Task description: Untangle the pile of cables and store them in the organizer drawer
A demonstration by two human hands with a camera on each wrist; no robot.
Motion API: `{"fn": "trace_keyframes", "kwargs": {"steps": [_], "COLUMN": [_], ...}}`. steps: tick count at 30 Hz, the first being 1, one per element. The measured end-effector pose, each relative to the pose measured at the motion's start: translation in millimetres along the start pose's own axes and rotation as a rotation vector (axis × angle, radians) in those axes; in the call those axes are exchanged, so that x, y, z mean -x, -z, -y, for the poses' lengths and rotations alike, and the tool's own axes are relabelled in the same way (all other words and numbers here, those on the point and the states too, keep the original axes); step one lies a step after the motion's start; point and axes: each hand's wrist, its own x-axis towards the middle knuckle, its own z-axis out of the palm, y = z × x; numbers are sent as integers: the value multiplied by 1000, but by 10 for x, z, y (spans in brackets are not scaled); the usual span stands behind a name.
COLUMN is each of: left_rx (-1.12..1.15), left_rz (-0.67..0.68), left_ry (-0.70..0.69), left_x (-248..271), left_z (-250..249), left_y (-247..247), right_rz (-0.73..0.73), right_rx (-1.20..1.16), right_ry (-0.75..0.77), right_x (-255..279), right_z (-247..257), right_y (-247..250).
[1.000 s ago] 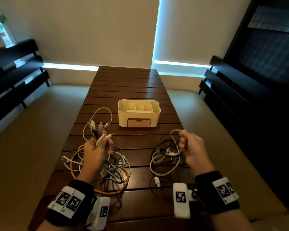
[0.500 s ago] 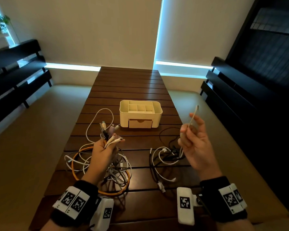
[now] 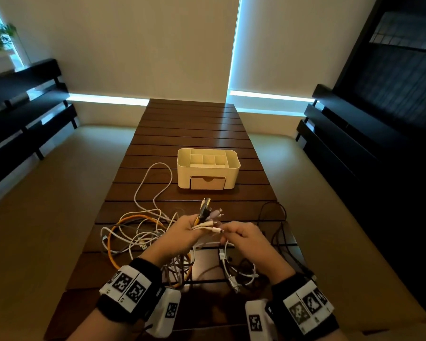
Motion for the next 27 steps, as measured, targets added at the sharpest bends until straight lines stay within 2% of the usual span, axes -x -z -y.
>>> {"fn": "trace_keyframes", "kwargs": {"steps": [4,7,12,14,15,16,17,18,20,21,23,25,27], "left_rx": [-49,-23,-56,-45,-1,70,163,259,350,322,197,50,1], "left_rz": [110,118,38,-17,-60,-120,-189,-255,-355,-384,-398,-426,-454], "left_ry": [49,30,-70,-117,-135,-148,-158,-162,-171,-190,-242,-258,-251], "left_x": [1,-34,-103,-136,-146,-151,-149,-135,-119,-126,-138,-155,-164], "left_z": [18,27,-65,-84,-94,-104,-117,-143,-187,-197,-200,-191,-156], "left_y": [65,81,105,118,124,140,164,194,253,272,287,285,275], "right_rz": [-257,-430,-516,-509,-513,-536,-569,-594,-510,-437,-378,-472,-564], "right_rx": [-254,-484,-864,-967,-968,-892,-700,-406,177,340,478,539,593], "right_ry": [50,204,554,604,580,511,394,242,-18,-85,-136,-155,-165], "right_x": [40,69,76,74,79,85,91,80,25,4,-19,5,20], "right_z": [102,239,426,428,389,323,248,142,-131,-274,-487,-551,-533], "right_y": [266,591,893,909,905,894,875,858,830,800,751,760,788]}}
